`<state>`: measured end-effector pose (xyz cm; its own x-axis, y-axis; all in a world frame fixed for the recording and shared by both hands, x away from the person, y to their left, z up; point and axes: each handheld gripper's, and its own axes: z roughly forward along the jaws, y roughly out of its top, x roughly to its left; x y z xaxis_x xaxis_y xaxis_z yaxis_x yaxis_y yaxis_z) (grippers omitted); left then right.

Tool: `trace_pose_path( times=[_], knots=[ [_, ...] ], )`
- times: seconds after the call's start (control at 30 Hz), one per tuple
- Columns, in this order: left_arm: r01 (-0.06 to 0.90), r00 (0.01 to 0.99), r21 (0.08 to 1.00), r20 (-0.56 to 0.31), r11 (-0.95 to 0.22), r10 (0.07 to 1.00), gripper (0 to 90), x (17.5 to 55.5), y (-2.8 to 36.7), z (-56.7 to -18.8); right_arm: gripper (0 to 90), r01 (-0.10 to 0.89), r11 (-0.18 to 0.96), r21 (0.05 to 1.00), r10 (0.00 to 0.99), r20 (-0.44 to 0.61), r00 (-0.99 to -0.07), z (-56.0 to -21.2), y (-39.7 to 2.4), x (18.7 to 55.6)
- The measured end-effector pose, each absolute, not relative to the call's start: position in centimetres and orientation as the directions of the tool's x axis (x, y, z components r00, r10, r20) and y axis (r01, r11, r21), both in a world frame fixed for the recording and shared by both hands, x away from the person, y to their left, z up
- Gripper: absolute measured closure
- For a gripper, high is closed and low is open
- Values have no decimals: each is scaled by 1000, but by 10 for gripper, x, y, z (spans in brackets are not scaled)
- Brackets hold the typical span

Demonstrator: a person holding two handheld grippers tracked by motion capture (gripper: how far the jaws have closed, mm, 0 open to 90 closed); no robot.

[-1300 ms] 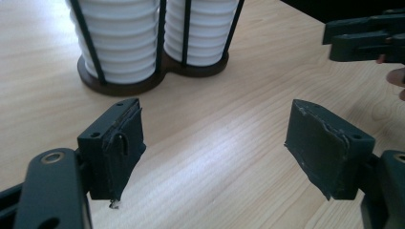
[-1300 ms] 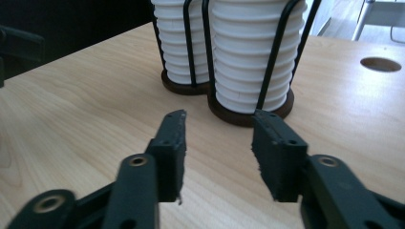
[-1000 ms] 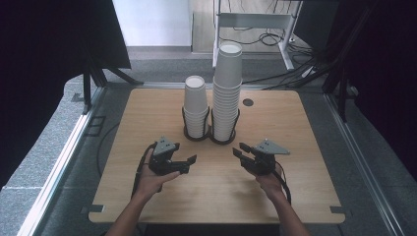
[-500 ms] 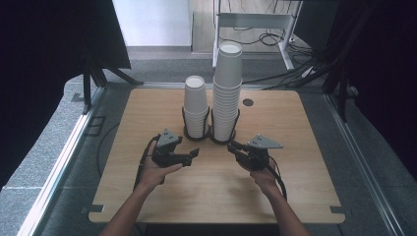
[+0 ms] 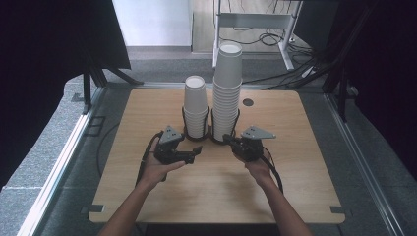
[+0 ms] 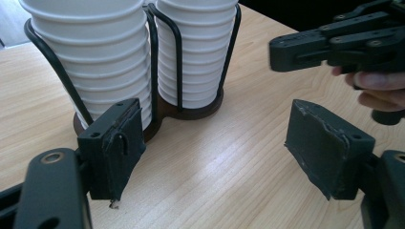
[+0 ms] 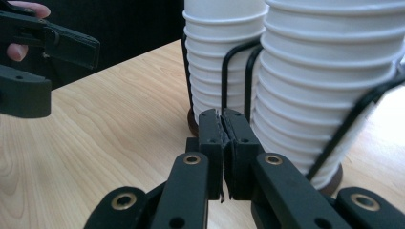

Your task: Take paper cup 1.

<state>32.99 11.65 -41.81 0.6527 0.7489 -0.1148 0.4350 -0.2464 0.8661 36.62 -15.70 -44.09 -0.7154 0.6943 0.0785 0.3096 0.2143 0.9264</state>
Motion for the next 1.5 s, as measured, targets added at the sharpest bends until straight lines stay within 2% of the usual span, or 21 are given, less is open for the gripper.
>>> trace_pose_path(
  times=[0.4,0.67,1.1,1.23,1.5],
  knots=[
    [432,636,870,-106,-239,764,198,329,127,-411,875,322,252,913,665,79,-743,-438,-121,388],
    [442,619,868,-111,-228,777,194,333,127,-411,878,293,277,915,659,41,-751,-440,-107,404],
    [449,584,869,-109,-208,804,185,347,127,-407,884,280,259,924,653,46,-756,-439,-89,424],
    [447,566,871,-98,-205,818,144,353,127,-407,884,294,253,922,659,58,-750,-440,-84,431],
    [442,551,871,-76,-214,831,129,365,127,-406,884,298,248,922,661,64,-748,-440,-76,438]
  ],
)
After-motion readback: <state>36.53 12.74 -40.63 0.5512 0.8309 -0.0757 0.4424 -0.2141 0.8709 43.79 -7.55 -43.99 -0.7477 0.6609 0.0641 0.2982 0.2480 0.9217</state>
